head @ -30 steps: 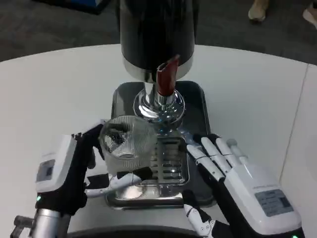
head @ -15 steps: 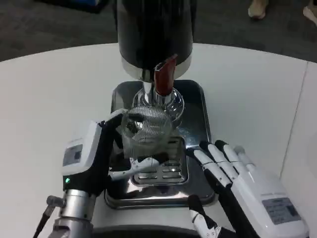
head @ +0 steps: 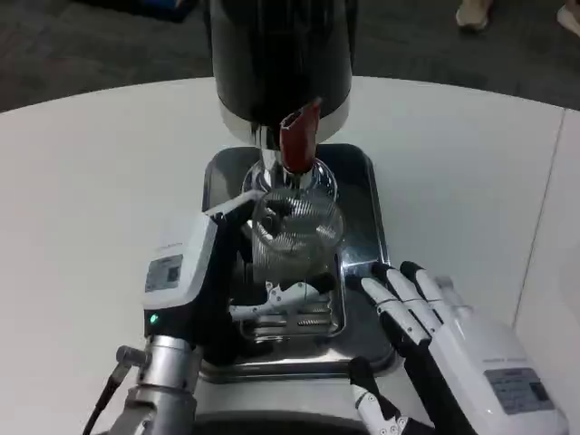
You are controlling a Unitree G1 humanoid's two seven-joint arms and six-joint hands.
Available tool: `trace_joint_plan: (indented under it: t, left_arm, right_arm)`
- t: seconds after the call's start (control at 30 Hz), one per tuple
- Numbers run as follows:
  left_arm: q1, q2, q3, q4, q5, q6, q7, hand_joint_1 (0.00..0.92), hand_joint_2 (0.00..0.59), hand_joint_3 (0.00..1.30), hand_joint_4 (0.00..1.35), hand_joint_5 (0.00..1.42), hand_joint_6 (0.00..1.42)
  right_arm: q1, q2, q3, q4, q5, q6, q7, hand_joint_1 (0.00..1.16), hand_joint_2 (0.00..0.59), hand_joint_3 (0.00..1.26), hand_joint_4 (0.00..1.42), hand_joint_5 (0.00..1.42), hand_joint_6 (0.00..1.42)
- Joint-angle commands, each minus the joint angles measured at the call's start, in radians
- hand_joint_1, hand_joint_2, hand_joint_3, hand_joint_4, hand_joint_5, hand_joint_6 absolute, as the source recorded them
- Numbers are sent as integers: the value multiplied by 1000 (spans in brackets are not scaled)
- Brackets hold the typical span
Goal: Grasp the cup under the faucet to collect the drink, then remove the cup.
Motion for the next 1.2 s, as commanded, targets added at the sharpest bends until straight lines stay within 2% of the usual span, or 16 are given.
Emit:
trace_joint_plan:
  t: [0.03, 0.17, 0.3, 0.4, 0.63, 0.83, 0.9, 0.93, 1.1, 1.17, 1.2]
  left_arm:
    - [16, 25, -12, 12, -2, 5, 12, 548, 151, 823, 821, 960, 738]
    - [25, 35, -20, 5, -12, 5, -13, 440, 115, 527, 518, 694, 450]
    - [26, 40, -30, 3, -16, 11, -38, 442, 115, 365, 353, 601, 374]
    - [34, 41, -28, -7, -17, 10, -36, 433, 102, 303, 287, 544, 344]
    - [42, 47, -23, -17, -26, 1, -46, 364, 73, 235, 222, 483, 286]
    - [60, 60, -12, -42, -52, -24, -60, 203, 21, 157, 135, 399, 225]
    - [78, 69, 4, -60, -88, -50, -82, 57, 3, 114, 81, 348, 164]
    - [89, 75, 17, -70, -117, -73, -102, 11, 1, 94, 51, 323, 131]
    - [157, 100, 104, -140, -284, -191, -209, 0, 51, 58, 0, 239, 41]
    - [187, 106, 147, -191, -377, -217, -290, 0, 70, 7, 0, 150, 5]
    - [201, 126, 163, -235, -444, -225, -363, 0, 98, 1, 0, 85, 1]
  right_arm:
    - [16, 8, -3, -16, -5, 7, -5, 362, 563, 137, 54, 3, 43]
    - [20, 13, -2, -18, -4, 8, -3, 363, 563, 145, 56, 13, 34]
    - [27, 19, 0, -20, -3, 10, 0, 363, 563, 145, 61, 14, 33]
    - [35, 26, 2, -24, -7, 13, -1, 363, 563, 146, 63, 14, 37]
    - [43, 44, 16, -23, -14, 16, -2, 364, 563, 153, 64, 23, 44]
    - [47, 48, 19, -24, -15, 17, -6, 364, 563, 157, 64, 25, 47]
    - [47, 49, 20, -22, -13, 15, -8, 364, 563, 158, 64, 27, 58]
    - [47, 49, 20, -22, -13, 15, -9, 364, 563, 158, 64, 29, 59]
    - [49, 49, 20, -22, -12, 16, -7, 364, 563, 158, 71, 34, 62]
    - [50, 49, 18, -24, -10, 17, -7, 364, 563, 158, 72, 35, 63]
    - [50, 50, 17, -24, -10, 17, -7, 364, 563, 158, 73, 35, 63]
